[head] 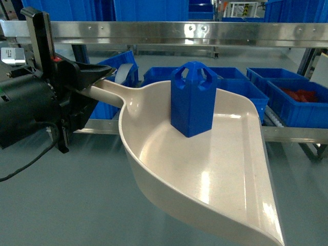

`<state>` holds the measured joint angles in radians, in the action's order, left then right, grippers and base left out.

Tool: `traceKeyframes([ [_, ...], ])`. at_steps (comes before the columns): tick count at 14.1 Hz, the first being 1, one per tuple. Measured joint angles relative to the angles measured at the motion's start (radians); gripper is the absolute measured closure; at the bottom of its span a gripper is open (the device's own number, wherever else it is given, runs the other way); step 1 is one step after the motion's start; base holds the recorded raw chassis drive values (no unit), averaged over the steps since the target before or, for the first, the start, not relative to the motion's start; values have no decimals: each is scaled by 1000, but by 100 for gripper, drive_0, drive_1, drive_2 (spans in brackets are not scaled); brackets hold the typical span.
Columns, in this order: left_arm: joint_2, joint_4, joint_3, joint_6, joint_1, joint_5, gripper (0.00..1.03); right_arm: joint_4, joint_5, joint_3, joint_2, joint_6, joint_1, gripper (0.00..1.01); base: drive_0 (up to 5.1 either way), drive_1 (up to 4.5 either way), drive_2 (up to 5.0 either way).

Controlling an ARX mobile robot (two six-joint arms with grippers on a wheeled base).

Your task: Place part in tray to right shelf

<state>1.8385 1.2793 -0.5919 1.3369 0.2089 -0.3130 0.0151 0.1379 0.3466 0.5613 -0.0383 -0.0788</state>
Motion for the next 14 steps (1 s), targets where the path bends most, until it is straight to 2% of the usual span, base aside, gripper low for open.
traceKeyframes([
  [14,0,0,0,0,1,0,89,0,-1,0,0,0,0,3,0,0,0],
])
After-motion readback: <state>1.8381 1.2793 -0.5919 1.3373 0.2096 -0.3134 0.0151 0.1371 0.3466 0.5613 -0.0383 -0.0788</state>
